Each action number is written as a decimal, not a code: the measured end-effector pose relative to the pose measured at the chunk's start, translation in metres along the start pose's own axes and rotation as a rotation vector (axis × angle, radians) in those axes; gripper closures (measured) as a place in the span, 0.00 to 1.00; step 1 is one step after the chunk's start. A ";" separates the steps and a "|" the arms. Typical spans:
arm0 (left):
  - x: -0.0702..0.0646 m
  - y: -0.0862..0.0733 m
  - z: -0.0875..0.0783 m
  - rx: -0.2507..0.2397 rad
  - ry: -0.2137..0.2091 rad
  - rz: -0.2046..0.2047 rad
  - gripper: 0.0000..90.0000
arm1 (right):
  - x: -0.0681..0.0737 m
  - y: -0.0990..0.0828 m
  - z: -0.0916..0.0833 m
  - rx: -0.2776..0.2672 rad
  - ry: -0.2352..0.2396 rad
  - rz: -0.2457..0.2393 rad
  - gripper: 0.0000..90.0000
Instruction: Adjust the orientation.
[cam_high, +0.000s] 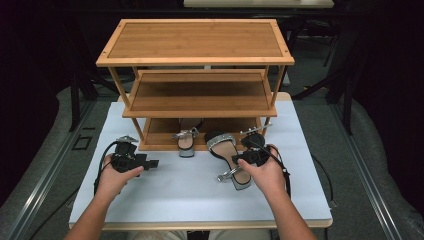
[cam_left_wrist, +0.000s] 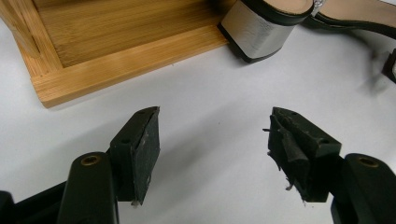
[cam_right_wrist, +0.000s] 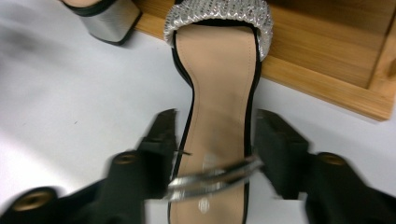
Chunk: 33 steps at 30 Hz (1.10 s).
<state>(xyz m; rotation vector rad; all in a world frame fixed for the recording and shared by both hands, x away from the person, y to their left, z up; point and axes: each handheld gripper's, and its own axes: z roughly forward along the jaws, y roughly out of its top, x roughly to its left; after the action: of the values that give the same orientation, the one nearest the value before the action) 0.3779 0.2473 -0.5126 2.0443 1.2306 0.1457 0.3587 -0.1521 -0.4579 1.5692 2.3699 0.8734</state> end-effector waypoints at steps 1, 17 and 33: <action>0.000 0.000 -0.001 0.000 0.002 0.003 0.38 | 0.000 -0.001 -0.003 -0.003 0.002 0.002 0.65; 0.001 -0.001 0.002 0.008 0.007 0.004 0.38 | -0.003 -0.050 -0.022 0.024 -0.021 -0.042 0.95; 0.002 -0.002 0.003 0.014 0.007 -0.001 0.38 | -0.007 -0.083 -0.004 0.081 0.010 -0.025 1.00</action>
<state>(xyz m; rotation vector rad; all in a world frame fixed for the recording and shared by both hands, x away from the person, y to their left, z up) 0.3786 0.2475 -0.5165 2.0571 1.2399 0.1449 0.2949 -0.1831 -0.5019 1.5637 2.4557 0.7922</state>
